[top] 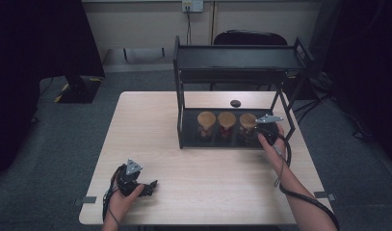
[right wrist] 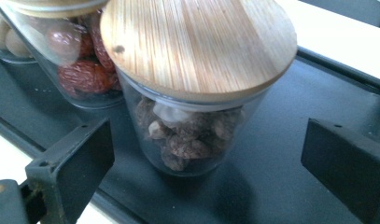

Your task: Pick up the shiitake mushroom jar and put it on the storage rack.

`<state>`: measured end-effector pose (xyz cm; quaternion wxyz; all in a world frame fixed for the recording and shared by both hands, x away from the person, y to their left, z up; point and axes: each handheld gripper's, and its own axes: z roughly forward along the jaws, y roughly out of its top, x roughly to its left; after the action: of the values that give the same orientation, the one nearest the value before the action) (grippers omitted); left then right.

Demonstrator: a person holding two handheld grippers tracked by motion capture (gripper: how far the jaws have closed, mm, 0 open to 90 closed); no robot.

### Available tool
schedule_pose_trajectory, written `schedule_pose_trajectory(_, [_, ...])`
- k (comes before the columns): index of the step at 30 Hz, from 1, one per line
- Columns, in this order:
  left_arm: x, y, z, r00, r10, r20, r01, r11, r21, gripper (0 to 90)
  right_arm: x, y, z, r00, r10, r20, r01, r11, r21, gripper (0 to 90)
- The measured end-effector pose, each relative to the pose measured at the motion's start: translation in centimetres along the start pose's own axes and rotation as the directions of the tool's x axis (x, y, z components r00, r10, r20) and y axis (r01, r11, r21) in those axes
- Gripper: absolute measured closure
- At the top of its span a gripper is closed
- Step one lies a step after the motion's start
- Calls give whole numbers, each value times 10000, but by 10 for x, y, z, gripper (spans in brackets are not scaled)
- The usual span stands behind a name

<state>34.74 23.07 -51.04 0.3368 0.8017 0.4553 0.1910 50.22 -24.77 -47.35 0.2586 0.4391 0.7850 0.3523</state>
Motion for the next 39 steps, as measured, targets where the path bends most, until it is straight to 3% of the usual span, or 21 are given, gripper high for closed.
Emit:
schedule_pose_trajectory(25, [0, 0, 0, 10000, 2, -1, -2, 10000, 1, 2, 8, -2, -15, 9990, 382, -225, -390, 9987, -332, 21])
schedule_pose_trajectory(39, [0, 0, 0, 10000, 2, -1, -2, 10000, 1, 1, 13, -9, -22, 9982, 319, -506, -337, 9988, -347, 23])
